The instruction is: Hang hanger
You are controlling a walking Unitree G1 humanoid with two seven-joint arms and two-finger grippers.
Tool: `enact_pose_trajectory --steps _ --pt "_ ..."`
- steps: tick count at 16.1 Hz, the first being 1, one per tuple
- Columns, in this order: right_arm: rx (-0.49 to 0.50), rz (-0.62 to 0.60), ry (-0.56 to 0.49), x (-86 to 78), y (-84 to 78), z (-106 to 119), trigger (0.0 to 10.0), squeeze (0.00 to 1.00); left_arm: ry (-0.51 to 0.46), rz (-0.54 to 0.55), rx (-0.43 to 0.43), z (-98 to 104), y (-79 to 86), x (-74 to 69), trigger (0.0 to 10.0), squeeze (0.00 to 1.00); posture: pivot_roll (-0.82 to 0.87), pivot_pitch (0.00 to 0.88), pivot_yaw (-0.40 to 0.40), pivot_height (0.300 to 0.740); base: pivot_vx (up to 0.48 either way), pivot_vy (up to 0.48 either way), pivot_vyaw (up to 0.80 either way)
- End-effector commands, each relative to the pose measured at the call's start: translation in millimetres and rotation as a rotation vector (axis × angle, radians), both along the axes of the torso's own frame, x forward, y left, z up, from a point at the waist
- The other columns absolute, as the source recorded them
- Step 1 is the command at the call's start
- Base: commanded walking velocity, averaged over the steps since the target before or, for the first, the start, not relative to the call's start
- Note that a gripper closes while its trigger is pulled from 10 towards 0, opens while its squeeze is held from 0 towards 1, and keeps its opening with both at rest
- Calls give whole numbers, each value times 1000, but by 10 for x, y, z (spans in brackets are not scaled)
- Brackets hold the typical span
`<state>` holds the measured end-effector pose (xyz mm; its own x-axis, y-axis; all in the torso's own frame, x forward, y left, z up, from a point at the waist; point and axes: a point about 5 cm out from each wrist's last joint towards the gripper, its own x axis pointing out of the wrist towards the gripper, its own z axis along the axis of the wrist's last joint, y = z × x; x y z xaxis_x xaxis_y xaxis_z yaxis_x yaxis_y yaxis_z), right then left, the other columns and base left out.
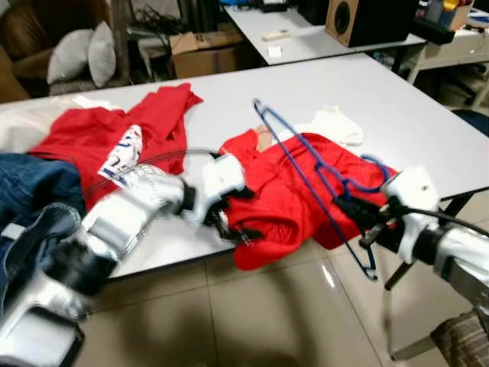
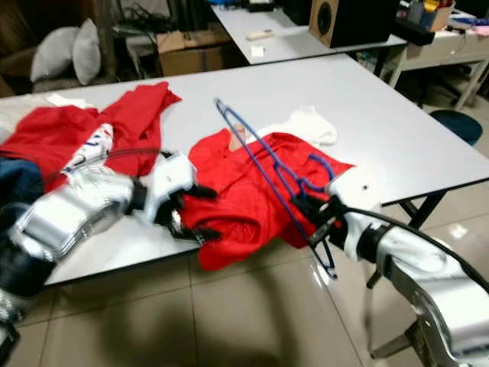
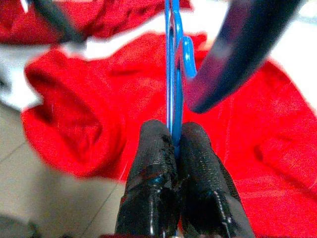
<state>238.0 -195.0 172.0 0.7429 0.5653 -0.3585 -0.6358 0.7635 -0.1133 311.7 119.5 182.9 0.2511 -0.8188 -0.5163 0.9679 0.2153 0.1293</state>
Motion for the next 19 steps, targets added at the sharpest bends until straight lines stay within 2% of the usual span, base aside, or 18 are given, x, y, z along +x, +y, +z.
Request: enact_pose_trajectory --steps 1,2,3,4,5,7,8,9,10,11,12,15,17,19 --pt "-33 46 72 -8 19 -113 10000 0 -41 47 38 36 118 75 10000 1000 -111 0 99 740 0 0 0" --pt "-38 97 147 -23 41 -237 10000 0 -52 69 72 26 194 94 10000 1000 -108 0 102 740 0 0 0" --pt "-40 122 172 -27 52 -283 10000 0 -53 72 87 22 223 94 10000 1000 -108 0 102 740 0 0 0" --pt "-34 170 241 13 99 -414 10000 0 -47 83 100 12 289 70 10000 1000 -95 0 101 740 0 0 0" --pt "-112 186 259 167 115 -539 10000 0 -35 73 104 18 358 0 10000 1000 -84 0 99 740 0 0 0" --pt "-192 168 240 333 89 -550 10000 0 -25 58 122 28 439 -60 10000 1000 -75 0 97 740 0 0 0" --pt "-295 135 224 537 2 -503 10000 0 -7 57 135 59 573 -137 10000 1000 -72 0 95 740 0 0 0" --pt "-394 97 232 668 -136 -477 10000 0 11 64 140 88 673 -198 10000 1000 -64 0 89 740 0 0 0" --pt "-432 86 234 705 -193 -470 10000 0 17 68 139 102 712 -222 10000 1000 -64 0 89 740 0 0 0" --pt "-510 58 233 787 -324 -463 10000 0 25 81 121 136 777 -274 10000 1000 -53 0 75 740 0 0 0" --pt "-539 26 239 846 -426 -444 10000 0 24 97 94 166 814 -302 10000 1000 -47 0 66 740 0 0 0" --pt "-540 -97 194 1042 -623 -390 10000 0 16 129 -4 223 812 -330 10000 1000 -42 0 51 740 0 0 0" --pt "-535 -243 84 1187 -729 -272 10000 0 -61 214 -96 262 748 -230 10000 1000 -44 0 50 740 0 0 0" --pt "-477 -286 14 1253 -746 -136 10000 0 -134 310 -173 301 697 -128 10000 1000 -50 0 53 740 0 0 0"
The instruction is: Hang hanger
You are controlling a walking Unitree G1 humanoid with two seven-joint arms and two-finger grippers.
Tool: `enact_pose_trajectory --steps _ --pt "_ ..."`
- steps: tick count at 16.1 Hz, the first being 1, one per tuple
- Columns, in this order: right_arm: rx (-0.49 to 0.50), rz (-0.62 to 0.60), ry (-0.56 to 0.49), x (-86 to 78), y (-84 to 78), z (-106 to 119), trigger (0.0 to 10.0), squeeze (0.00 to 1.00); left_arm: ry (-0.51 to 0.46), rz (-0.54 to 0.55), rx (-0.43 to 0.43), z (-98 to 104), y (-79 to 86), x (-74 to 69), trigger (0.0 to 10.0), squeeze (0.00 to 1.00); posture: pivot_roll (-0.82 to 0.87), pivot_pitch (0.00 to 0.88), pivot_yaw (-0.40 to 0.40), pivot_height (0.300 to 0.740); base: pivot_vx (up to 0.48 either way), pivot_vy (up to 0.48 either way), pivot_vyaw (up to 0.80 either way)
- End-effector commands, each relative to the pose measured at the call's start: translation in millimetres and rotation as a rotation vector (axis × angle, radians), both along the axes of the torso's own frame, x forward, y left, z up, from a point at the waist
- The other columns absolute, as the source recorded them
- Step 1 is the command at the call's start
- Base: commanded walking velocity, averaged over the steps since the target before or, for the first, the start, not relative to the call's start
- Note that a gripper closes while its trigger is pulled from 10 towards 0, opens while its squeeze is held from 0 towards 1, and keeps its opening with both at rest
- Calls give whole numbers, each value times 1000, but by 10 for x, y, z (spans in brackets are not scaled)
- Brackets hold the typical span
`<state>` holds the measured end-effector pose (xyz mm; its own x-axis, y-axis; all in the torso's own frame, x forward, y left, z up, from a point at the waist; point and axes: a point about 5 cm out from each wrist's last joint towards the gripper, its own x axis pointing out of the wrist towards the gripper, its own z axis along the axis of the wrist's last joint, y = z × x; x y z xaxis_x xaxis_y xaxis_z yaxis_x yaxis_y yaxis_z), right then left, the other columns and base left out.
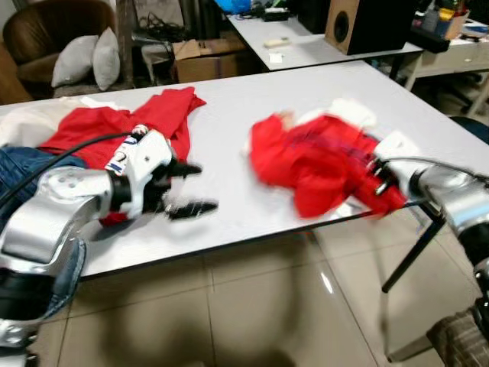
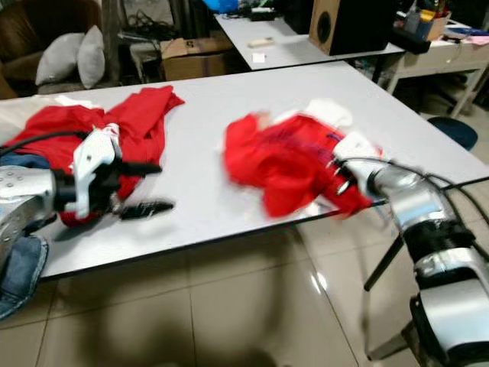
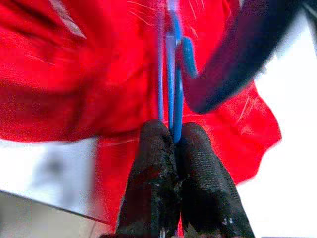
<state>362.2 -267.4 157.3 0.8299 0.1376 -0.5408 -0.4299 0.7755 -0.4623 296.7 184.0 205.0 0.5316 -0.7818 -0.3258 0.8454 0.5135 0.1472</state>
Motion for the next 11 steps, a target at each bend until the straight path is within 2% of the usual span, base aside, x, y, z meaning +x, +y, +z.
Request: enact_pose_trajectory --steps 1,2,3,5,6,7,8,9,11 --pt "101 22 -16 8 35 75 10000 0 -40 70 -45 99 22 57 10000 1000 -54 0 56 740 0 0 0" --pt "215 124 -4 -49 126 121 10000 0 -48 117 -125 111 -20 73 10000 1000 -60 0 60 740 0 0 0" --pt "278 200 -15 -88 175 156 10000 0 -65 146 -173 108 -61 73 10000 1000 -64 0 64 740 0 0 0" --pt "394 355 -63 -282 300 292 10000 0 -99 305 -212 16 -114 155 10000 1000 -75 0 74 740 0 0 0" --pt "412 373 -79 -394 334 333 10000 0 -139 395 -187 -47 -107 197 10000 1000 -76 0 73 740 0 0 0" --pt "442 353 -96 -573 385 367 10000 0 -213 556 -125 -142 -57 242 10000 1000 -77 0 73 740 0 0 0" --pt "454 345 -104 -646 413 373 10000 0 -225 594 -116 -178 -41 241 10000 1000 -77 0 73 740 0 0 0" --pt "500 329 -153 -810 507 371 10000 0 -196 632 -167 -223 -62 180 10000 1000 -84 0 74 740 0 0 0" --pt "539 199 -268 -942 597 287 10000 0 -214 632 -185 -258 -111 88 10000 1000 -89 0 73 740 0 384 0"
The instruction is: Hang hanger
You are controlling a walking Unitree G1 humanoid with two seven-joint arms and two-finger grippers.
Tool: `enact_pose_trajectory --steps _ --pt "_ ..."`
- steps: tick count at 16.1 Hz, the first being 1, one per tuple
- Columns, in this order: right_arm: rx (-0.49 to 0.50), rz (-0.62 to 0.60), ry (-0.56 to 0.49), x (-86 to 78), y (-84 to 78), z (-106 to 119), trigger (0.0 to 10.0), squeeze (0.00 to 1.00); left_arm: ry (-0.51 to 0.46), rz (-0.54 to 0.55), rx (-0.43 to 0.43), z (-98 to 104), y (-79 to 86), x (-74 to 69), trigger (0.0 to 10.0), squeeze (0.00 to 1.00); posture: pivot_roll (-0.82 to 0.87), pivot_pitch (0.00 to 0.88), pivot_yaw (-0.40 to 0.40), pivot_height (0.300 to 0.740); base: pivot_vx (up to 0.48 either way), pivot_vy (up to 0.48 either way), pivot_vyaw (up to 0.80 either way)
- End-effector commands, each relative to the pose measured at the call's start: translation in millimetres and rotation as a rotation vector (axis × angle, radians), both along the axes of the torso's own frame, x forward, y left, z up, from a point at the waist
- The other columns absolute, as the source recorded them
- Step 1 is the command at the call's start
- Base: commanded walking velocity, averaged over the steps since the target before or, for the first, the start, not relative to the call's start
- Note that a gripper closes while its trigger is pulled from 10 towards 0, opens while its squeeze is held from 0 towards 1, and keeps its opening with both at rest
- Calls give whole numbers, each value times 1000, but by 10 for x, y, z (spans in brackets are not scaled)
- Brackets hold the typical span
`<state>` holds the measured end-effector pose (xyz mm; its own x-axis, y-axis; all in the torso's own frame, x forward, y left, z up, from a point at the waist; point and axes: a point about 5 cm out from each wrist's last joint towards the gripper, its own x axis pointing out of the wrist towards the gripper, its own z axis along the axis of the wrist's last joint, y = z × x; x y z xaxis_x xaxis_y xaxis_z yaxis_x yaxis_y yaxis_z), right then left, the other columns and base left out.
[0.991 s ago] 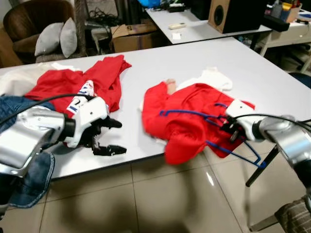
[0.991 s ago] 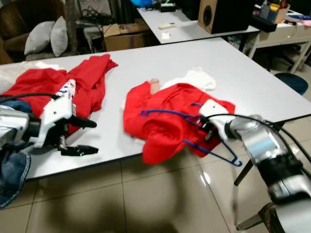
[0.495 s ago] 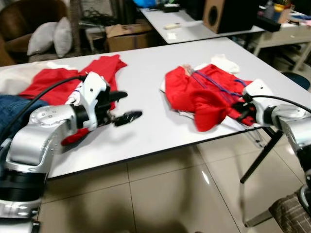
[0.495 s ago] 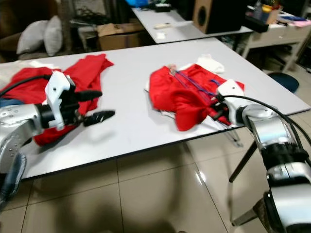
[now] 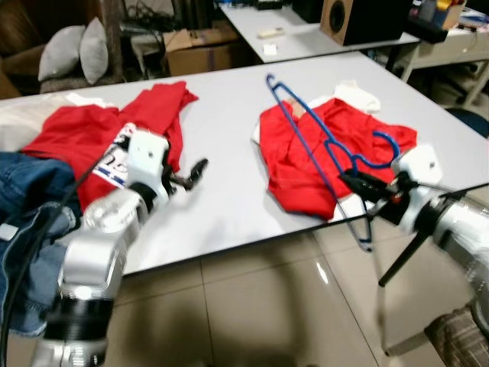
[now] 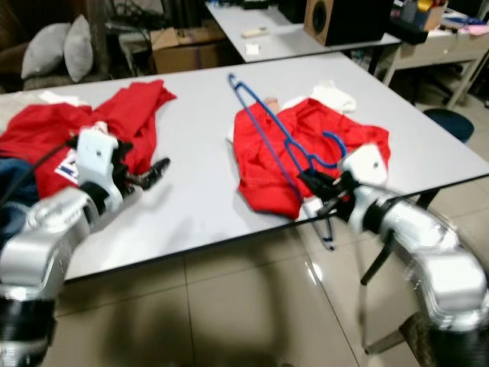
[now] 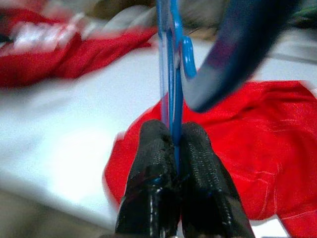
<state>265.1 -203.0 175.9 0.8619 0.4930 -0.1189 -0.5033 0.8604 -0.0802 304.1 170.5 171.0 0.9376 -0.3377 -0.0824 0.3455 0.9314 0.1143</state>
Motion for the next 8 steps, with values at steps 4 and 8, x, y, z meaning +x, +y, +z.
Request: enact_pose_trajectory --steps 4,8 --pt "99 -361 -90 -217 145 -112 10000 0 -72 72 17 -4 -88 -95 10000 1000 -82 0 69 740 0 442 0" --pt "98 -318 -100 -211 346 -72 10000 0 -130 85 17 164 -111 -41 10000 1000 -78 0 66 740 0 443 0"
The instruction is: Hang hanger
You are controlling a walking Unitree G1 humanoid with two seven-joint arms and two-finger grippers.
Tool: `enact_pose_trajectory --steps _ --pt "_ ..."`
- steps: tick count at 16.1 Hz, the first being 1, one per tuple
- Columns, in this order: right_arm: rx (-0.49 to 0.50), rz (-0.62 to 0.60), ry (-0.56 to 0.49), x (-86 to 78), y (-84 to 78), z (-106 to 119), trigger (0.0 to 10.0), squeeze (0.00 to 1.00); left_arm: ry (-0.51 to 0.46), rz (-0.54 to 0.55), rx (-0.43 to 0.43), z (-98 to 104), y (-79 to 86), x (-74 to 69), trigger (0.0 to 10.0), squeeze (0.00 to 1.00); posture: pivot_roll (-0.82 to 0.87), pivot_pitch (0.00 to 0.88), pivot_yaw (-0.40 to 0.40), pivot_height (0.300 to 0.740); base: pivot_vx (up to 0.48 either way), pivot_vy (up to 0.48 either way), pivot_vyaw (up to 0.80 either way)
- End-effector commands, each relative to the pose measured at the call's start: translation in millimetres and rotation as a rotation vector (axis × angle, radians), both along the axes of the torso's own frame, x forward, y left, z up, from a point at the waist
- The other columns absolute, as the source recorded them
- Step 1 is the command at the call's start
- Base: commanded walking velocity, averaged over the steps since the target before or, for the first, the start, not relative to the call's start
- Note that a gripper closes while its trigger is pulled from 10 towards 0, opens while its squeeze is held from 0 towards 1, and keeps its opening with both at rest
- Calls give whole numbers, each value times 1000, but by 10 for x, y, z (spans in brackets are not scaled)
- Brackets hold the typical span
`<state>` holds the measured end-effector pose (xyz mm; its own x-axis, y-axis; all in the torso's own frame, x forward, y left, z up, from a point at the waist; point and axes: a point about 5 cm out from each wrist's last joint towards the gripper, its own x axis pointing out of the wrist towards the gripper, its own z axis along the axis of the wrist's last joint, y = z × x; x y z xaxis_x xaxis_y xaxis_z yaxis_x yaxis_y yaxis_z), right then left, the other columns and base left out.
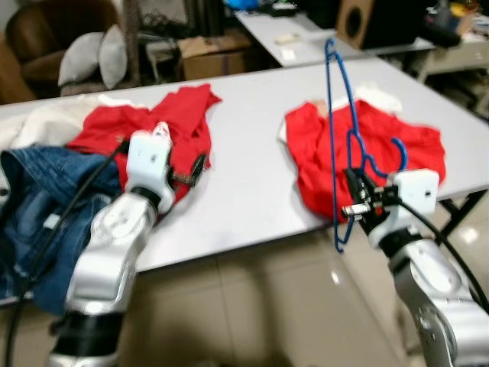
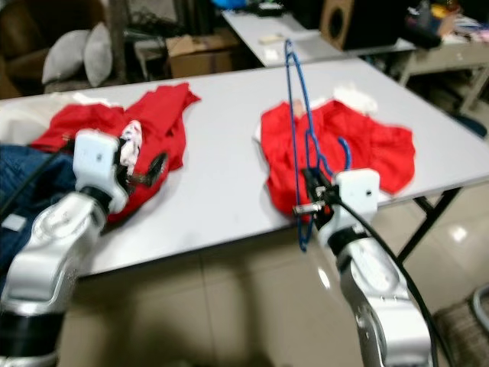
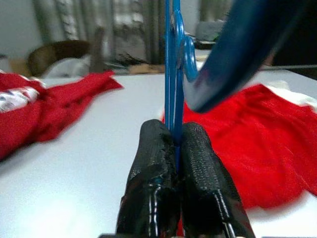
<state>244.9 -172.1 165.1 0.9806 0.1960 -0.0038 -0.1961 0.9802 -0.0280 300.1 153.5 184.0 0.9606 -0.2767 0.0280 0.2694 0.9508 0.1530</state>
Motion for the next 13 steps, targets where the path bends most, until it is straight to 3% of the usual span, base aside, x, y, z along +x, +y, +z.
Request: enact_pose_trajectory --steps 1,7,10,11,13 --pt "-32 19 -41 9 60 72 10000 0 -31 37 9 86 79 8 10000 1000 -62 0 48 740 0 439 0" --pt "35 159 -42 51 185 174 10000 0 -95 64 -32 281 84 10 10000 1000 -39 0 11 740 0 436 0" --pt "37 173 -41 53 207 176 10000 0 -86 75 -38 272 99 11 10000 1000 -39 0 7 740 0 400 0" --pt "33 197 -35 58 224 180 10000 0 -72 113 3 192 162 14 10000 1000 -40 0 4 740 0 -480 0" --pt "15 210 -25 64 214 171 10000 0 -50 143 -5 90 206 -1 10000 1000 -40 0 -4 740 0 -480 0"
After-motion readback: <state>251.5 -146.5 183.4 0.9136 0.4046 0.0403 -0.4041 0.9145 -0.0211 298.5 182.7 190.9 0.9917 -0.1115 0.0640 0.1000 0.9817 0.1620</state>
